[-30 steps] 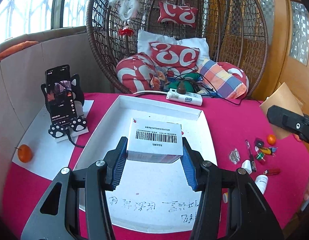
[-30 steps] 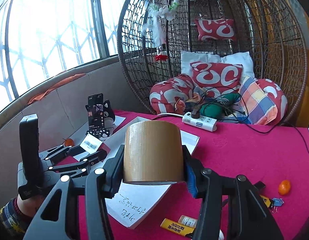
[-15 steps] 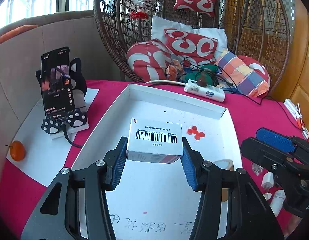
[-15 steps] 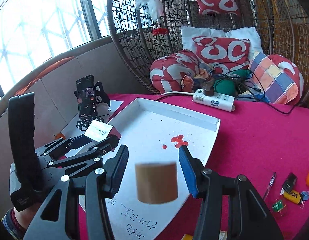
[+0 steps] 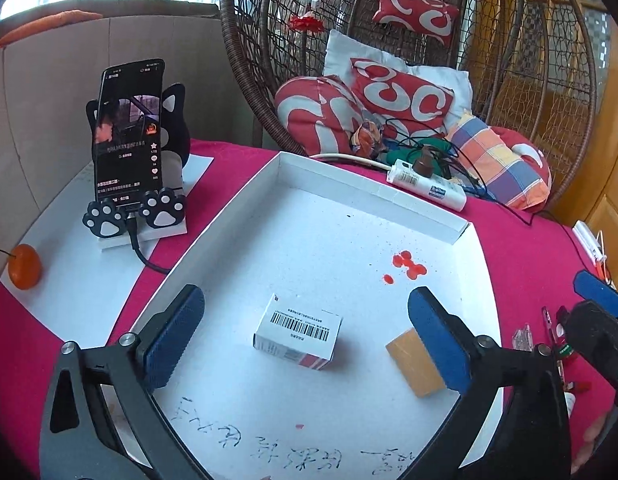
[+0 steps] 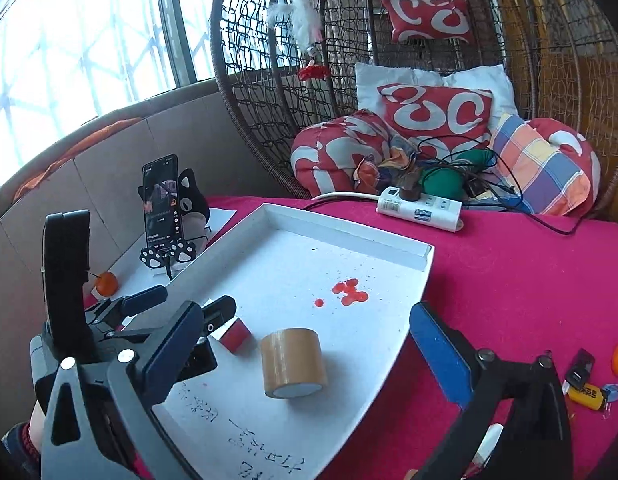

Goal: Organize rigid objects
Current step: 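Open the left gripper over the tray while the right gripper releases the tape roll into it, then grasp the white pill bottle with the left gripper while the right gripper grasps the red stick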

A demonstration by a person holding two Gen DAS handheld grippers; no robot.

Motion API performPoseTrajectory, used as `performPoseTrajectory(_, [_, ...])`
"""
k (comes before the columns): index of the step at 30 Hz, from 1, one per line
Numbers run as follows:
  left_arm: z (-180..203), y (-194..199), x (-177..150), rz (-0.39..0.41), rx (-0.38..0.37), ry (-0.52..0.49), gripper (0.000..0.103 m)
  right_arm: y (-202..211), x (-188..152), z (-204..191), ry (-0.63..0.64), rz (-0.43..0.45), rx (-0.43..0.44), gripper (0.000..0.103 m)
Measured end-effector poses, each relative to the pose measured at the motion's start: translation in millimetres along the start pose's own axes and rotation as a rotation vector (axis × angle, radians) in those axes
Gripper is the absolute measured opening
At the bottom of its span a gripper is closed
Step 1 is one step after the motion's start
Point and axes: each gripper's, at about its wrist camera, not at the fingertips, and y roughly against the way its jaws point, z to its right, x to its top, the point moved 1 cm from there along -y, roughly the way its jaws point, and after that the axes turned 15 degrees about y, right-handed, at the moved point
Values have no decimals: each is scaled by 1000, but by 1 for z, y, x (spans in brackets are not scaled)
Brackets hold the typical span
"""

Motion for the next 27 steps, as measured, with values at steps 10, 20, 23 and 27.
performPoseTrajectory(10, [14,36,-24,11,-99,39,103,101,-19,33,-36,221,-134,103])
performPoseTrajectory(20, [42,74,-39,65,-268,-8,103,143,-59,91,-231,258,-229,103])
performPoseTrajectory(23, [48,77,-45,62,-261,-38,103,145,-76,102,-266,233,-252,103])
performPoseTrajectory(27, [51,74,-50,18,-270,-37,103,155,-92,115,-316,239,-278,103])
